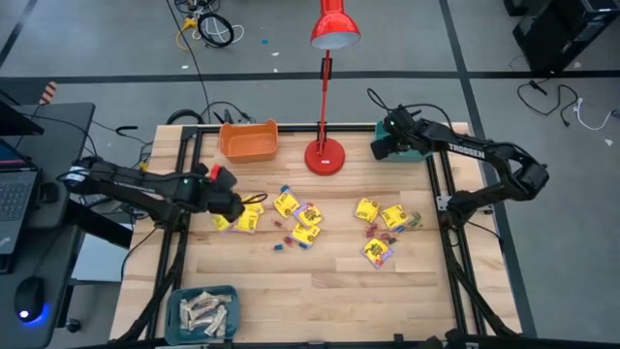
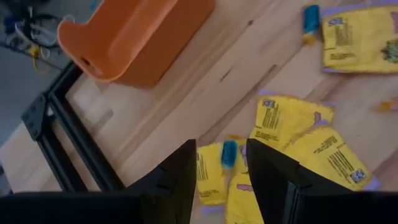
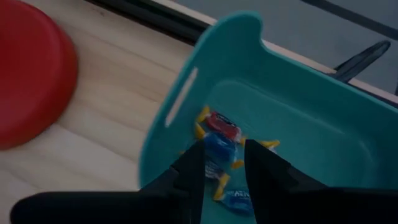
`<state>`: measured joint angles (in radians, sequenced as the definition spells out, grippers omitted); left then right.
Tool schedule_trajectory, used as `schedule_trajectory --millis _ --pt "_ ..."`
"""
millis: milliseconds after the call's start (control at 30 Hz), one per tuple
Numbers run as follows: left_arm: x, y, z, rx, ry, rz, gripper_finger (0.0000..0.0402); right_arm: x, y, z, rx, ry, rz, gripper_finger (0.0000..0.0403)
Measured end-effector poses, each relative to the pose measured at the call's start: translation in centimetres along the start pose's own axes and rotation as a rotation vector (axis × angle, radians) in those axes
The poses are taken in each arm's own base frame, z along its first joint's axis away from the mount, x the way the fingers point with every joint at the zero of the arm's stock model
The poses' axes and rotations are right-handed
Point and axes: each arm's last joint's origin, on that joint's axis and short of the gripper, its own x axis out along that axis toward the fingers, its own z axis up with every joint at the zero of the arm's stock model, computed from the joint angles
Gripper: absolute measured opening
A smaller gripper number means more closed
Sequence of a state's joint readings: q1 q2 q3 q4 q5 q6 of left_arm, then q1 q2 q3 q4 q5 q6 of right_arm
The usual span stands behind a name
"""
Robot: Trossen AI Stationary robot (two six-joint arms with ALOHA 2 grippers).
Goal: Sort candy
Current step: Put the small blue candy into the green bin
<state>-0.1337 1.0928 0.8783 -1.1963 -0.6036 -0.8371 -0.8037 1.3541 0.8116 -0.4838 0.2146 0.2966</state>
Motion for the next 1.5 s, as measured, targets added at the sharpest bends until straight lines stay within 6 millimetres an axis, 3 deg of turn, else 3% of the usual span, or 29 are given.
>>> schedule_trajectory --millis 167,333,533,833,1067,1267,1500 --pt "0.6 -0.2 0.2 0.039 0.068 -0.013 0.0143 -1.0 0.5 0.0 0.000 -0.036 0.027 0.0099" --pt "1.4 -1.2 0.3 0.330 0.094 -0.029 0.0143 -1.5 1.0 -0.1 -0.015 -0.052 0.045 0.0099" --pt "1.8 -1.6 0.4 0.551 0.108 -0.027 0.0143 -1.8 1.7 -0.3 -0.036 -0.054 0.064 0.0099" --pt "1.8 -2.5 0.9 0.654 0.049 -0.130 0.0143 -2.4 3.4 -1.0 -0.136 -0.060 0.114 0.0099" --pt "1.9 -2.4 0.8 0.665 0.068 -0.130 0.0143 -5.9 5.8 -1.7 -0.223 -0.213 0.231 0.0099" --pt "3.4 -2.2 -0.6 0.667 0.112 -0.135 0.0143 -9.6 6.5 -2.7 -0.239 -0.310 0.348 0.0099" --pt "3.5 -1.8 -0.2 0.636 0.107 -0.127 0.0143 -11.8 7.4 -4.0 -0.260 -0.343 0.450 0.0099"
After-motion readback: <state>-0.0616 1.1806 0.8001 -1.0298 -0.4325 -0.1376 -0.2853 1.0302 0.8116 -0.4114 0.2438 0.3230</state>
